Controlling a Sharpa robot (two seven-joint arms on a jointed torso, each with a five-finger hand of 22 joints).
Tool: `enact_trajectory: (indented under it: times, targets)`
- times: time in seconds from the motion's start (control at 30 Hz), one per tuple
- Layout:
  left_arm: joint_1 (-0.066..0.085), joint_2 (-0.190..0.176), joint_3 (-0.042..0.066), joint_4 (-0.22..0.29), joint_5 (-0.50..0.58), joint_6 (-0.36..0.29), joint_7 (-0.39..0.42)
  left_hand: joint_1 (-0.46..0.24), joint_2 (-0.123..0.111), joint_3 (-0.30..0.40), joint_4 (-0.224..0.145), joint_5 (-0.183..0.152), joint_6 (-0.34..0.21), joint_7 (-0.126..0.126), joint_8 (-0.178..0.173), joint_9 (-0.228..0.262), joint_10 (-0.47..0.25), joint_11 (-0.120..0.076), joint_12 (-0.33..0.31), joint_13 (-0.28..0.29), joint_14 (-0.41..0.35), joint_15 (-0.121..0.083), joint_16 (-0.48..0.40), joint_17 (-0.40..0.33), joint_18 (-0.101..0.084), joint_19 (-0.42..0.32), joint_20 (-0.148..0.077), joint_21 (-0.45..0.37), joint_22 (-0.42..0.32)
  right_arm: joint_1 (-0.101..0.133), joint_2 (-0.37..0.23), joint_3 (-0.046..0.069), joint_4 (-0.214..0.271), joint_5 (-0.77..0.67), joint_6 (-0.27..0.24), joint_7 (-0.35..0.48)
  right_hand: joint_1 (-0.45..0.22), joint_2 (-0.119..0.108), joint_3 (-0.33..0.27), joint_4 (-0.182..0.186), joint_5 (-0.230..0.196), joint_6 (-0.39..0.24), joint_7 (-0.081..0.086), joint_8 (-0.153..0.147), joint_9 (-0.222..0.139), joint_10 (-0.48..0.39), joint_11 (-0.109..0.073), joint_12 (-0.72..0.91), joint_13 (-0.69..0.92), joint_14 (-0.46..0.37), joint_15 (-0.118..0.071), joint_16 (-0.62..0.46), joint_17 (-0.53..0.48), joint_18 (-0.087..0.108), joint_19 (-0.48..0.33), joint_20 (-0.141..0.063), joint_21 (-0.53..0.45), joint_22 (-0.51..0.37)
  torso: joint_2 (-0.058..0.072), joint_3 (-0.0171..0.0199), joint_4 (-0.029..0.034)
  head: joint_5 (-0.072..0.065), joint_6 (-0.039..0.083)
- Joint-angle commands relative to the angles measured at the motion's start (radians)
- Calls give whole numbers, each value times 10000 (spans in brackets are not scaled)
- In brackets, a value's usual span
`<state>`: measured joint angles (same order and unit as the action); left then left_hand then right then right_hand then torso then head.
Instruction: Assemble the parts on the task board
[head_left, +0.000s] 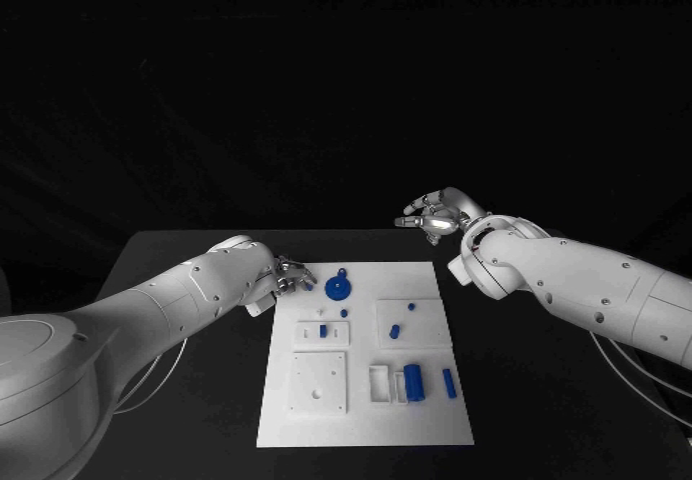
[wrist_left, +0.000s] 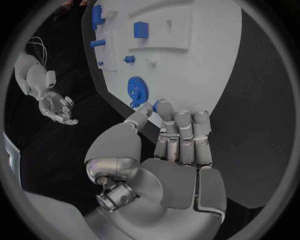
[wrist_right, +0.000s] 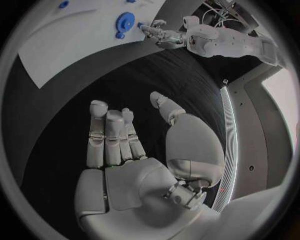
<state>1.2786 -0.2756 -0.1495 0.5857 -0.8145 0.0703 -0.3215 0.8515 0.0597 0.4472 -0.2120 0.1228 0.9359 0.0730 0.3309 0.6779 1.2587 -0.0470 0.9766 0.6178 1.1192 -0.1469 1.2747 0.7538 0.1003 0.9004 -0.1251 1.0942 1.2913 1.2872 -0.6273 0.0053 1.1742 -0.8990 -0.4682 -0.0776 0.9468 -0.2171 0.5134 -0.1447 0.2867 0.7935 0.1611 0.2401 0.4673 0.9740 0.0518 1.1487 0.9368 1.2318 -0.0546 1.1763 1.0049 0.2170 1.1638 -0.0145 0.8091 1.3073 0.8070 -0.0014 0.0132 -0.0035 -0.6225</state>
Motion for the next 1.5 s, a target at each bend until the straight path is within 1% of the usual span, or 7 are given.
enact_trajectory:
  times: [0.03, 0.43, 0.5, 0.57, 0.9, 1.2, 1.5]
  targets:
    - [-14, 7, -5, -12, 104, 160, 88, 59, 185, 10, -107, 27, 79, 6, -54, 6, 16, 71, 57, -2, -37, 26, 55, 10, -208, -39, -1081, 4, 19, 3, 10, 5, -3, -41, 95, 83, -37, 79, -15, 19, 52, 1, 55, 40, -14, 15, 5, 67, -19, -19, -39, 11, -14, 448, 14, -39, -62, 167, -16, -8, -1, -3, -11]
    - [-9, -92, -6, 45, 169, -107, 200, 477, 727, 135, -739, 83, 753, -137, 235, 107, 221, -51, 55, -58, 54, -55, 110, 6, -233, 30, -1093, 23, 74, 3, -9, 5, 7, -41, 116, 73, -45, 79, -17, 26, 55, 3, 55, 41, -15, 14, 5, 72, -26, -19, -39, 12, -15, 448, 15, -38, -64, 168, -19, -9, 17, 29, -1]
    - [-9, -109, -6, 65, 181, -150, 213, 911, 214, 1089, -258, -708, 866, -155, 242, 87, 303, -98, 5, -108, 103, -90, 99, -22, -235, 124, -1107, -27, 28, 3, -21, 5, 10, -41, 118, 70, -46, 79, -17, 27, 56, 4, 55, 41, -15, 14, 5, 73, -27, -19, -39, 12, -16, 448, 14, -38, -64, 168, -16, -10, 11, 33, 2]
    - [-8, -124, -7, 79, 217, -193, 216, 989, -36, 1539, 18, -700, 922, -181, 241, 73, 367, -97, -5, -128, 160, -96, 114, -32, -256, 201, -1111, 0, 43, 3, -24, 5, 7, -41, 120, 70, -48, 79, -18, 28, 56, 4, 55, 41, -15, 14, 5, 74, -29, -19, -39, 12, -16, 448, 14, -38, -64, 168, -21, -15, 15, 38, 7]
    - [2, -376, -6, 370, 499, -415, 265, 1057, -84, 1809, 4, -619, 1056, -226, 287, 85, 456, -139, 2, -139, 242, -122, 146, -39, -258, 260, -1137, 51, 94, 3, -51, 4, 26, -32, 121, 71, -55, 77, -21, 34, 59, 6, 55, 43, -15, 13, 4, 79, -35, -20, -39, 13, -17, 448, 14, -38, -66, 168, -21, -5, 18, 90, 32]
    - [124, -1272, 24, 1684, 890, -834, 285, 957, -141, 1950, -79, -186, 1214, -278, 336, 104, 584, -192, -19, -167, 349, -156, 177, -55, -266, 333, -1161, 82, 132, 1, -75, 4, -13, -21, 131, 75, -59, 78, -22, 39, 62, 8, 54, 44, -15, 12, 4, 83, -41, -21, -40, 13, -18, 448, 14, -37, -67, 168, -61, -3, 29, 146, 46]
    - [168, -2523, 23, 3806, 899, -1640, 215, 808, -302, 2023, -237, 711, 1493, -390, 426, 145, 877, -301, -61, -209, 588, -237, 233, -75, -251, 508, -1210, 115, 147, -30, -97, 3, -174, 23, 157, 74, -62, 78, -22, 41, 66, 8, 54, 44, -15, 11, 4, 86, -45, -21, -40, 14, -19, 448, 14, -37, -68, 169, -160, -3, 86, 158, 3]
